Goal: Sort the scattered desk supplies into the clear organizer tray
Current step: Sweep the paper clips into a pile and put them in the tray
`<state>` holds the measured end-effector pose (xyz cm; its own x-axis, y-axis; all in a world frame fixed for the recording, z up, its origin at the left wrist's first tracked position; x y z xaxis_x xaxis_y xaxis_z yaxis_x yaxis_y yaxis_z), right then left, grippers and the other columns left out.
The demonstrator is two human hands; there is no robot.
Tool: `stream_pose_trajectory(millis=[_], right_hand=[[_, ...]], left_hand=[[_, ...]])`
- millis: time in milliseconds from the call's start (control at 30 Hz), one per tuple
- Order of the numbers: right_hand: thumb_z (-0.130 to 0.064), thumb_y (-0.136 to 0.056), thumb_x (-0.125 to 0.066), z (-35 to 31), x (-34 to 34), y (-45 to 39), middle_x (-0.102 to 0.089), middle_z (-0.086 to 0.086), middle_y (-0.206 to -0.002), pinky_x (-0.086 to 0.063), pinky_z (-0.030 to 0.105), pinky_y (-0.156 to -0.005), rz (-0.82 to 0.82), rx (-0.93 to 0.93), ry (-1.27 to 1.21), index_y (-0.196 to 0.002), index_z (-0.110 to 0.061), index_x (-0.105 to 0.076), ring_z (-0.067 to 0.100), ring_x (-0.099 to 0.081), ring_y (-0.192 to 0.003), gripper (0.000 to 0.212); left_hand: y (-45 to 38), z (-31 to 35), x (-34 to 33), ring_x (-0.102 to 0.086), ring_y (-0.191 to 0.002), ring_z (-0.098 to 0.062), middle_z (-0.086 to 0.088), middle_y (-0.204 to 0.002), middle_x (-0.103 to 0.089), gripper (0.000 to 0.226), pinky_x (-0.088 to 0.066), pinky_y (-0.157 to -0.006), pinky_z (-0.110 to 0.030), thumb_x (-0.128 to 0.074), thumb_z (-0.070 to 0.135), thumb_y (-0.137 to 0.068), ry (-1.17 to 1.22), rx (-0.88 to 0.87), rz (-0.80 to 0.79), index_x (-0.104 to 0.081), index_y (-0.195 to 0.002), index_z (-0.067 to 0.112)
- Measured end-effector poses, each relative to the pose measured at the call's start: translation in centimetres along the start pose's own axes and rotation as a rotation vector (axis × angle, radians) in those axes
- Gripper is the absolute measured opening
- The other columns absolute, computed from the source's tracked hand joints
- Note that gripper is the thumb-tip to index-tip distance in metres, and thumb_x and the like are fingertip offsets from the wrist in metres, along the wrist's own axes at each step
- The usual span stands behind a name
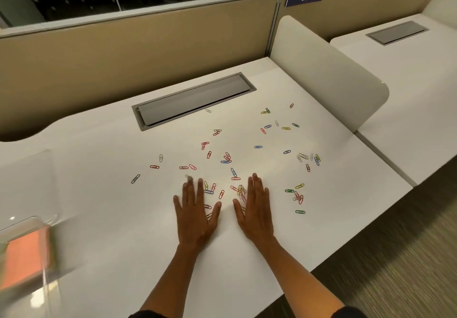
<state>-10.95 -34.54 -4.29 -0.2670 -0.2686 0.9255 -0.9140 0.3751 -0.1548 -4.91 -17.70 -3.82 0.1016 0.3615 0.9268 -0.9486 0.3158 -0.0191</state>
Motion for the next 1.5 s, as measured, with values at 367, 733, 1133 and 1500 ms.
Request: stream_pose_trajectory(millis=[367,733,1133,1500], right_hand=[[-0.056,-0.093,-0.027,6.0,2.4,3.2,-0.012,0.017,-0.157,-0.020,0.055,-0.114,0.137,-0.519,0.124,-0.150,-0.006,-0.011,0.032,-0.015,-0.145,0.077],[-0.067,-0.088,-0.025,10.2,2.5,-1.7,-0.015,0.024,-0.155,-0.015,0.054,-0.115,0.102,-0.660,0.158,-0.149,-0.005,-0.012,0.038,-0.015,-0.143,0.088],[-0.073,-0.084,-0.027,16.0,3.2,-12.2,-0.013,0.025,-0.155,-0.012,0.051,-0.117,0.119,-0.618,0.100,-0.149,-0.005,-0.012,0.038,-0.011,-0.144,0.095],[-0.066,-0.089,-0.029,13.7,1.4,-18.2,-0.021,0.007,-0.157,-0.012,0.036,-0.120,-0.055,0.047,-0.025,-0.150,-0.008,-0.016,0.018,-0.013,-0.146,0.085]], left_hand=[[1.5,-6.2,2.2,-0.016,-0.143,-0.036,-0.024,-0.154,-0.016,0.089,-0.015,-0.114,-0.057,-0.029,0.069,-0.083,0.022,0.340,0.123,-0.016,-0.149,0.010],[-3.3,-8.9,2.5,-0.008,-0.144,-0.034,-0.024,-0.155,-0.012,0.100,-0.008,-0.114,-0.056,-0.025,0.076,-0.079,-0.043,0.404,0.105,-0.009,-0.149,0.007],[-10.5,-9.0,2.8,-0.006,-0.144,-0.036,-0.027,-0.154,-0.008,0.111,-0.009,-0.116,-0.053,-0.026,0.086,-0.072,-0.067,0.530,0.166,-0.007,-0.148,0.008],[-13.4,-1.9,-0.4,-0.006,-0.146,-0.023,-0.009,-0.159,-0.010,0.098,-0.011,-0.118,-0.045,-0.022,0.079,-0.080,-0.105,0.254,0.078,-0.011,-0.150,0.011]])
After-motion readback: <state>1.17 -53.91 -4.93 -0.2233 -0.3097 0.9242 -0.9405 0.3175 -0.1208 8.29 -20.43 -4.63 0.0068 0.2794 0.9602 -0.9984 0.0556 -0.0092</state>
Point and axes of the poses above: each hand's wrist, its own y-axis away from the middle knuckle, its own x-axis out of the back of the hand, z = x × y, the point moved 3 cm from there along -y, towards the middle knuckle
